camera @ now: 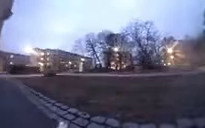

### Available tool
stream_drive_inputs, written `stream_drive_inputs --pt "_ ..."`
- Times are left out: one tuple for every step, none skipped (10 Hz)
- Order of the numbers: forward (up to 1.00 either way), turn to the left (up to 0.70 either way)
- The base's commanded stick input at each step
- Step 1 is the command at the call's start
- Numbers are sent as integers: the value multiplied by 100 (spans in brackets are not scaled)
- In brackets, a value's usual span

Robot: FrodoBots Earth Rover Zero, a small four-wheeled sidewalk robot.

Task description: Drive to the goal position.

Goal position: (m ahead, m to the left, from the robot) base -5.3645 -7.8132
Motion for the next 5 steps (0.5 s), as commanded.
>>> stream_drive_inputs --pt "0 -50" --pt "0 -50" --pt "0 -50" --pt "0 -50" --pt "0 -50"
